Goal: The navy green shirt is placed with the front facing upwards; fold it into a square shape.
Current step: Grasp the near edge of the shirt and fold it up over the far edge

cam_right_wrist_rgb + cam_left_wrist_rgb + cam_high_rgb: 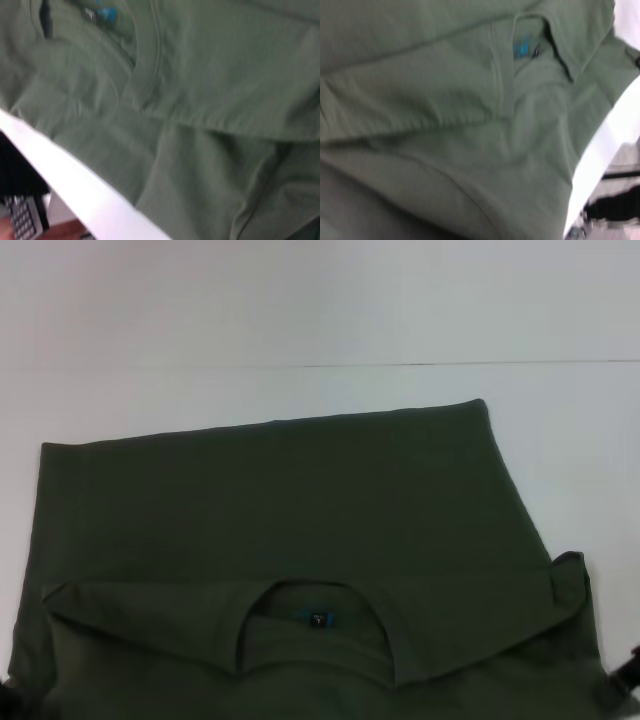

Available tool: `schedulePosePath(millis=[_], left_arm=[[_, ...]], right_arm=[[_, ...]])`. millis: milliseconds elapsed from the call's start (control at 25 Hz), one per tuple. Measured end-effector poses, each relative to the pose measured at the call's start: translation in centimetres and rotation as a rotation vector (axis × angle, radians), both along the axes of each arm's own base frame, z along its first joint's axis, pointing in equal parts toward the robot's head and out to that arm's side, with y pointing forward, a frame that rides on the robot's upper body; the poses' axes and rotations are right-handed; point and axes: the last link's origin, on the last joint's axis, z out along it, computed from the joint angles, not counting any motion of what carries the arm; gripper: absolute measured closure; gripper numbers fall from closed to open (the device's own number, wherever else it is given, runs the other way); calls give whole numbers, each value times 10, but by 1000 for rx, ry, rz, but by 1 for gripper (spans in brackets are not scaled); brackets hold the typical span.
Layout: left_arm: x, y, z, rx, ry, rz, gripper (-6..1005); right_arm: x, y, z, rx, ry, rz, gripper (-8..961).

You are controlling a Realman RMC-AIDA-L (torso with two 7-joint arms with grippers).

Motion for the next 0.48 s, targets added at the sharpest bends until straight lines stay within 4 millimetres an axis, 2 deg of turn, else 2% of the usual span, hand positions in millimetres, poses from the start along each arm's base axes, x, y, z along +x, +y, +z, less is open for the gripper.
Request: schedulePosePath(millis=[320, 480], left_arm=[[11, 23, 17, 163, -77, -21, 876], [13, 35, 22, 260, -98, -30, 875]], right_arm=[[-1, 19, 28, 225, 112, -48, 914], [1, 25, 32, 310, 150, -68, 913]])
